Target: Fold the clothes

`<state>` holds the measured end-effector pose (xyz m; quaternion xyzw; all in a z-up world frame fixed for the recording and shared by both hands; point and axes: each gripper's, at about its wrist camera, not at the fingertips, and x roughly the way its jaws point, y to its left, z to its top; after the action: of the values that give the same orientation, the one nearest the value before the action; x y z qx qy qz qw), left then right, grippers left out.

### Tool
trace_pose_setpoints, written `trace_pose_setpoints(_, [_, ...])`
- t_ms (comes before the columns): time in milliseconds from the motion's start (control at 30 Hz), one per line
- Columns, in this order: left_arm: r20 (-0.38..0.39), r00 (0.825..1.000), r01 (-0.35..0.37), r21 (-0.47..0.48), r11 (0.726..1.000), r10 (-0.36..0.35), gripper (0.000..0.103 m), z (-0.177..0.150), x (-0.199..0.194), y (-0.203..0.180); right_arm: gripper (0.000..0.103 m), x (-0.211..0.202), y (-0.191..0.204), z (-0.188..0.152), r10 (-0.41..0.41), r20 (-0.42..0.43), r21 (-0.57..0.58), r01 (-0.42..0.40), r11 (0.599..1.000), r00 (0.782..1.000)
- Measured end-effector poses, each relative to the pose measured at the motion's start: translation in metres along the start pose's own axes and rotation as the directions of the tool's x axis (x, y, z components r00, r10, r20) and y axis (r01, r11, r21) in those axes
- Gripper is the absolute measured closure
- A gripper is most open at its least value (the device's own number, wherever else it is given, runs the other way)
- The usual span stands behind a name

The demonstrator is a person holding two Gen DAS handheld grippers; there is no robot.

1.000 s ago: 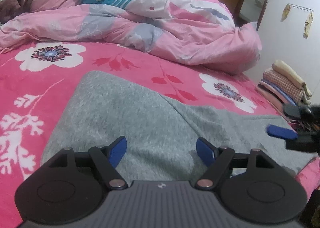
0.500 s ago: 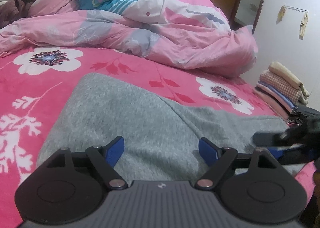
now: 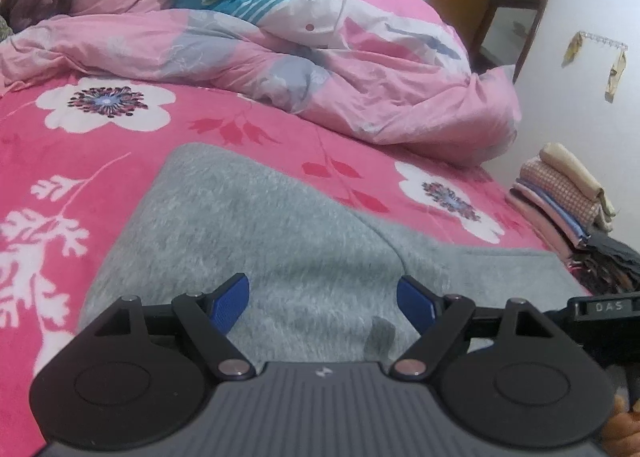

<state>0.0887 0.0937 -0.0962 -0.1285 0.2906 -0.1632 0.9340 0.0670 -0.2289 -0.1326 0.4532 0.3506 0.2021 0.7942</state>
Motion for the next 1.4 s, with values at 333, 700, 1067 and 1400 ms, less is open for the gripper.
trace_pose_setpoints(333, [-0.03,0.998,-0.057,0.048,0.997,0.059,0.021,0.001,0.003,-0.012,0.055,-0.018,0.008,0.02,-0.04,0.043,-0.001,0.04,0.999,0.998])
trace_pose_setpoints(700, [-0.027,0.996,-0.085,0.083,0.993,0.087,0.02,-0.003,0.006,-0.019,0.034,0.006,0.0,0.029,-0.05,-0.095,0.148,0.064,0.987,0.994])
trace_pose_setpoints(1067, [-0.024,0.997,-0.072,0.034,0.997,0.073,0.02,-0.002,0.006,-0.015,0.026,0.034,0.005,0.038,-0.036,-0.095,0.136,0.049,0.989,0.995])
trace_pose_setpoints(1400, [-0.067,0.99,-0.12,0.068,0.99,0.125,0.019,0.004,0.012,-0.024,0.026,0.015,0.008,0.02,0.018,-0.179,0.086,-0.003,0.996,0.984])
